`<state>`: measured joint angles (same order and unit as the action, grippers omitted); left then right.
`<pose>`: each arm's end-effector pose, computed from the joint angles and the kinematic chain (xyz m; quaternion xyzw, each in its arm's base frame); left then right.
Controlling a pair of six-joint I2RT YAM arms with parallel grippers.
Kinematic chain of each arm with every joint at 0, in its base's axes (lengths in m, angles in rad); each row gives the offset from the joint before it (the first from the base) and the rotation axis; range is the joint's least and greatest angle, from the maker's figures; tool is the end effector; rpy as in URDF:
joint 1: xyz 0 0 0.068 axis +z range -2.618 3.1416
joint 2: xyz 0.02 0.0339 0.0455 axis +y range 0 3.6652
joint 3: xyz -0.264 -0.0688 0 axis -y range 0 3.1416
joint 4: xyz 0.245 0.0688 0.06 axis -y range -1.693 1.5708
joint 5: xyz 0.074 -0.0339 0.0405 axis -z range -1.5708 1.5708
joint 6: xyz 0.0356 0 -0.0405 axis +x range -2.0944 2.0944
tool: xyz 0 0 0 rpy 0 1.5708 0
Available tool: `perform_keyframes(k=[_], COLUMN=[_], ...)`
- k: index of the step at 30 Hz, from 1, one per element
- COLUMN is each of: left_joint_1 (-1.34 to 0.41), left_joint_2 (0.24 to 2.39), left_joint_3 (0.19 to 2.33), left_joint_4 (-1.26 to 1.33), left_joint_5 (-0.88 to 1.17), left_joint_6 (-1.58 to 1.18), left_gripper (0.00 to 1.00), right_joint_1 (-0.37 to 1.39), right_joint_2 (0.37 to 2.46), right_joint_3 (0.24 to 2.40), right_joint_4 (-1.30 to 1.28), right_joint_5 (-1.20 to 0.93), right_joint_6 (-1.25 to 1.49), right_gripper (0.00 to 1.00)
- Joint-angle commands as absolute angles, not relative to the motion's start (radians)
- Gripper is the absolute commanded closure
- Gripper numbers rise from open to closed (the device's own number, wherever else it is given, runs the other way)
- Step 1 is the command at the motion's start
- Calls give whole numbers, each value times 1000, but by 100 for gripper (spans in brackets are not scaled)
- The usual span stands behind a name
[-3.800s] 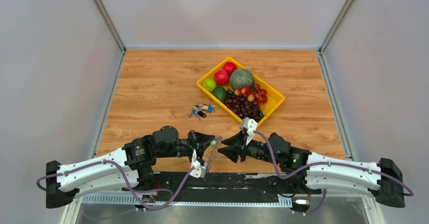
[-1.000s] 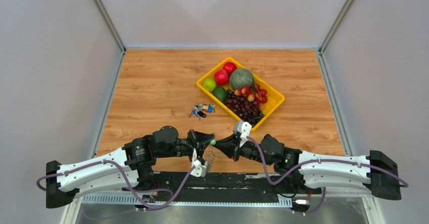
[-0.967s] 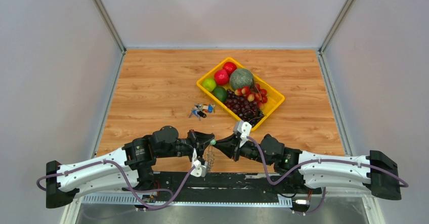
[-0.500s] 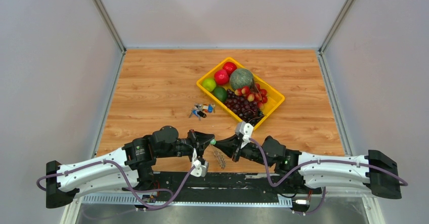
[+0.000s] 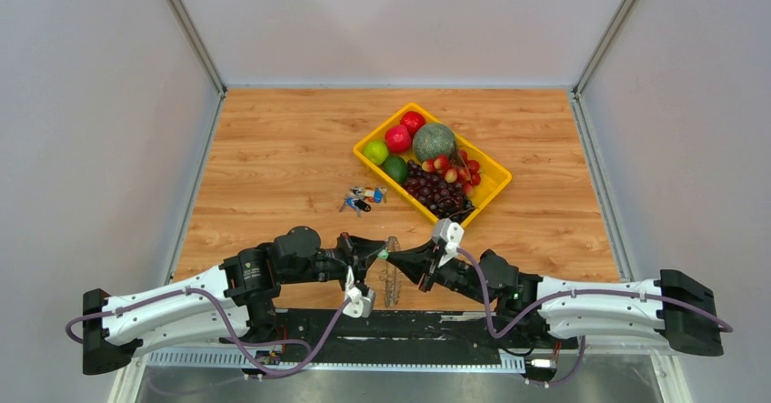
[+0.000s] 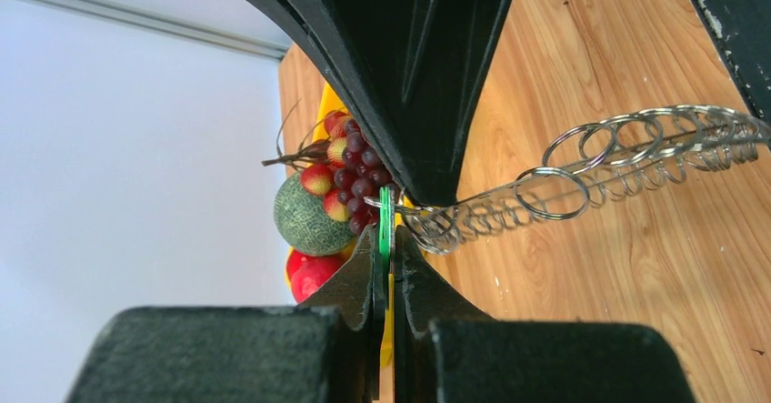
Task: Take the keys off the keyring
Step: Remove the key from the keyring.
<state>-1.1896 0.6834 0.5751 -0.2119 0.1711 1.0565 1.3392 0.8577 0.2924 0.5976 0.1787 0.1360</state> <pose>0.0572 -0.1590 0.2790 0.7498 0.3047 -0.1079 0.5773 0.0510 0.1886 0.2361 -0.3393 0.6075 0.4353 0.5713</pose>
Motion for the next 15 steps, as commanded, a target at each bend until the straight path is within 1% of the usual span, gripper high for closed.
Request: perform_keyframes(k=[1, 3, 7, 15], left_joint_1=[-1192, -1192, -1192, -1192], left_joint_2=[685, 686, 685, 702], left_joint_3=[591, 591, 591, 597], left_joint_4=[-159, -164, -169, -191], left_joint_5=[176, 174, 160, 164], left_joint_6=[1054, 1060, 1071, 1090], left_gripper=[100, 100, 100, 100], right_joint_1=[1341, 1339, 1314, 1277], right_joint_2=[818, 800, 779, 806], right_joint_3=[295, 304, 313, 398], right_joint_4=[606, 558, 496, 370], right_joint_5=[282, 335, 346, 342], right_joint_6=[312, 406, 547, 623], right_gripper=[100, 100, 100, 100])
